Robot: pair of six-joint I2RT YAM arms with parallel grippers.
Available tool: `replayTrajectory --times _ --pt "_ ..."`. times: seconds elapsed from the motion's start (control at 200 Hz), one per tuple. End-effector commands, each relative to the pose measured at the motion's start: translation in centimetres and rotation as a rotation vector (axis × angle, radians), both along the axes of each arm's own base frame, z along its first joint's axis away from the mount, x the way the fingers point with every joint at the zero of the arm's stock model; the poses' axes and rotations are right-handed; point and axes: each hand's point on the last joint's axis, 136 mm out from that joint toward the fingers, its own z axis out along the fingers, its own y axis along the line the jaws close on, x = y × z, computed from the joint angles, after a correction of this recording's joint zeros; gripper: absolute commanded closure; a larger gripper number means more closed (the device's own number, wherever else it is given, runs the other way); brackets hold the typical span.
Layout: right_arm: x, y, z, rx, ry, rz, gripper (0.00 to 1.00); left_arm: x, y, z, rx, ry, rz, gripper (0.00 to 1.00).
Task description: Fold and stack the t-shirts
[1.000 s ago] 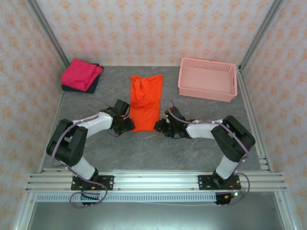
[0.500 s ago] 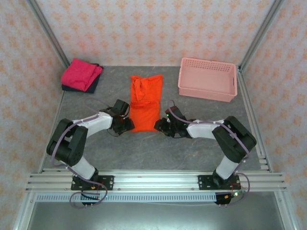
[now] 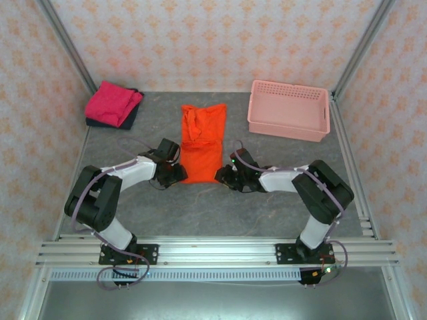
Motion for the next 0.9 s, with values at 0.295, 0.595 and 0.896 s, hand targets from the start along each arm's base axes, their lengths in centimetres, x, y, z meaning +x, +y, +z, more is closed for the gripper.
replayTrajectory --times 0.295,0.595,0.896 --pt "1.1 0.8 0.8 0.018 -0.029 0.003 1.0 1.6 -3.0 -0.1 -0.14 -0.061 -0.028 0.61" --pt "0.9 0.6 0.8 0.014 -0.03 0.006 1.0 2.1 -3.7 -0.1 -0.18 -0.066 -0.022 0.94" --pt "0.8 0.5 1.4 0.019 -0.04 0.003 1.0 1.9 -3.9 0.8 -0.204 -0.084 -0.031 1.0"
